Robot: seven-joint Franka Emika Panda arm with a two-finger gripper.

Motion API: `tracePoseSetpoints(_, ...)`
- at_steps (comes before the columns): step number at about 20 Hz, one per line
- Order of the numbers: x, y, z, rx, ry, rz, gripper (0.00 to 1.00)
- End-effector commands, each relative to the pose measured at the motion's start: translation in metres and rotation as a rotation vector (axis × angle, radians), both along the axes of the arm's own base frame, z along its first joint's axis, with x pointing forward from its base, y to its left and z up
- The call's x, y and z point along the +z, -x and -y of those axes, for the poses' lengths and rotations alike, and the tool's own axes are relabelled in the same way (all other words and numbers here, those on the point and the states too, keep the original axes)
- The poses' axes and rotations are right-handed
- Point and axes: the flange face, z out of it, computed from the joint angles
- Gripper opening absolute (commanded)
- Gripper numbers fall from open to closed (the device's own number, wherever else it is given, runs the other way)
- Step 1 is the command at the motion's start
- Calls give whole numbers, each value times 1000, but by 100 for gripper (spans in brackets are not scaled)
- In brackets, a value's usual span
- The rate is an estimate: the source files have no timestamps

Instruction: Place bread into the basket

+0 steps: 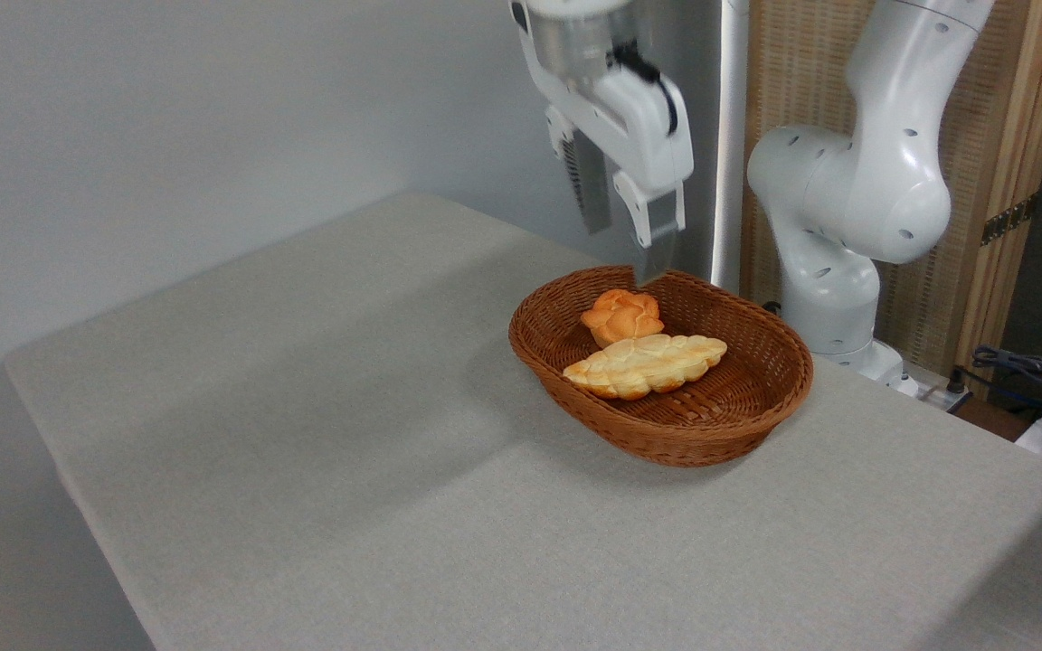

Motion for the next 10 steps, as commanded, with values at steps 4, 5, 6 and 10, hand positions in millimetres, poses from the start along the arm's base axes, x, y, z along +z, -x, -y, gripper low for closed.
tracePoseSetpoints(4, 56, -116, 4, 53, -77, 92, 100)
tracePoseSetpoints(5, 56, -125, 5, 61, -80, 97, 100)
tracePoseSetpoints(6, 58, -137, 7, 76, -88, 118, 100)
tracePoseSetpoints(10, 59, -165, 17, 294, -112, 197, 100)
